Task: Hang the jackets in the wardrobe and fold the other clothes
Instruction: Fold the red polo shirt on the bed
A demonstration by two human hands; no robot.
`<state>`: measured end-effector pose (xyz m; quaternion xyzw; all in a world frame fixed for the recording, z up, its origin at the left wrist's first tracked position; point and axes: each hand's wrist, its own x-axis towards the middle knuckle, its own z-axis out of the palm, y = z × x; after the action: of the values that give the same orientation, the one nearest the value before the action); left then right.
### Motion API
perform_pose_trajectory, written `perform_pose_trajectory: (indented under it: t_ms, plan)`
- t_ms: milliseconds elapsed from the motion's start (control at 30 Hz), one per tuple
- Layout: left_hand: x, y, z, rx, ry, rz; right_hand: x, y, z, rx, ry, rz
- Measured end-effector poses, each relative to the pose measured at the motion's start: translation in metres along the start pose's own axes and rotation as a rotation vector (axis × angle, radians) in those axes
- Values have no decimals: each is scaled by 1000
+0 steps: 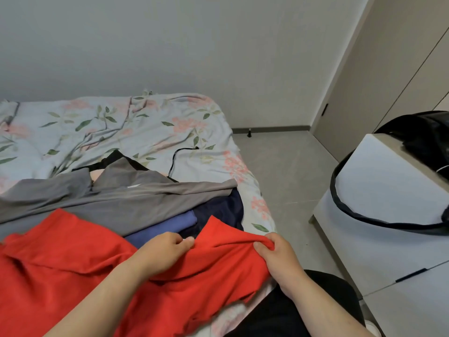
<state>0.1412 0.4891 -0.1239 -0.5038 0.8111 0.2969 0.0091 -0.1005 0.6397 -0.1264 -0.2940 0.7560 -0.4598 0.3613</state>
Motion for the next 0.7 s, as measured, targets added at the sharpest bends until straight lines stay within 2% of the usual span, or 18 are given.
perform_pose_trajectory:
  t_ms: [133,200,267,367,433,533,567,600,633,700]
  plan:
    - [-9,3,-3,14,-241,115,-3,2,0,102,47,-28]
    - [-9,5,4,23,-190,134,-6,1,-2,135,-30,8]
    - [-8,11,12,-16,-63,135,-12,-2,-5,168,-192,86]
    - [-11,21,10,-237,6,193,-24,-7,-7,227,-408,210]
    - [-18,27,4,-295,-97,258,-24,-5,-4,92,-421,204]
    - [-30,30,9,-120,-433,327,-17,3,1,-200,-185,131]
    - [-35,32,15,-126,-539,320,-14,6,1,-293,-116,100]
    - [-39,34,19,-152,-564,283,-12,7,1,-372,-90,89]
    - [-38,34,24,-179,-506,225,-11,10,2,-450,-95,101]
    - [-30,34,29,-169,-238,169,-9,14,3,-610,-152,113]
